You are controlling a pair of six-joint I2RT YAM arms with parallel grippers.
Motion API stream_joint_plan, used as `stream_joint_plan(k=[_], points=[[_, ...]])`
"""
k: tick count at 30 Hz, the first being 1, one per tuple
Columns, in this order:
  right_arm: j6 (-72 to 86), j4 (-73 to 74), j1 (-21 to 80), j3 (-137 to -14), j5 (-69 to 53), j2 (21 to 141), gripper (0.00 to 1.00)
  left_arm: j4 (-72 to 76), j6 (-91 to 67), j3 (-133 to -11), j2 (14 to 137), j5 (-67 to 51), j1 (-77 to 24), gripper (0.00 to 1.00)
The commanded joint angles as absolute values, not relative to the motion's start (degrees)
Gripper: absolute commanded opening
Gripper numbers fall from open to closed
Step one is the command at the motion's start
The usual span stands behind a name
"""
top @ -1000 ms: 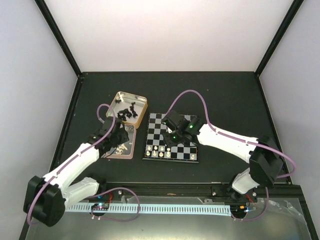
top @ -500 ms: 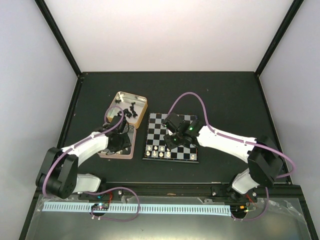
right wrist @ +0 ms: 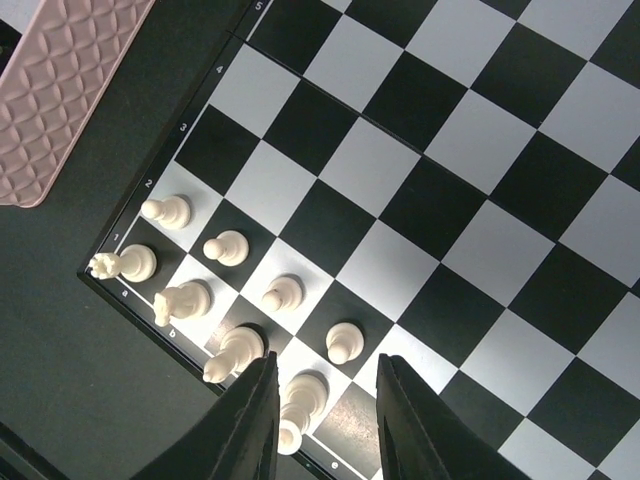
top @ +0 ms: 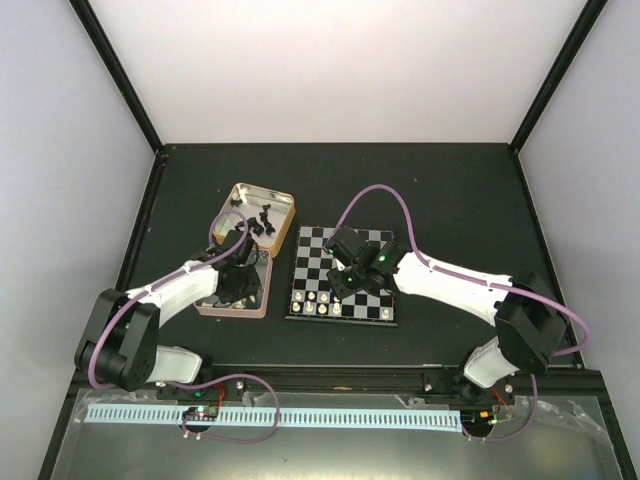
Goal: Set up the chess pieces on the board
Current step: Pick up the chess piece from the storage box.
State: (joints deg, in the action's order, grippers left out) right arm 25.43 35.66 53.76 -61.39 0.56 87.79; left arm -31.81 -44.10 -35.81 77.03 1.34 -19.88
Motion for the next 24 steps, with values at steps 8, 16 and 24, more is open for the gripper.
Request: stream_joint_plan(k=[8, 16, 24], points=[[27.9, 29.0, 53.3, -58.2, 4.3, 81.1, 0.28, -32.6, -44.8, -36.1, 68.2, 3.8, -19.6, 0.14], [29.0, 20.2, 53.2, -54.1, 2.7, 73.4, 0.33, -30.2, -49.8, -36.1, 56.1, -2.8, -19.6, 0.14], [27.2, 9.2, 53.2, -51.3, -8.4, 72.2, 0.5, -18.6, -68.3, -33.2, 46.3, -15.0, -20.4, 0.15]])
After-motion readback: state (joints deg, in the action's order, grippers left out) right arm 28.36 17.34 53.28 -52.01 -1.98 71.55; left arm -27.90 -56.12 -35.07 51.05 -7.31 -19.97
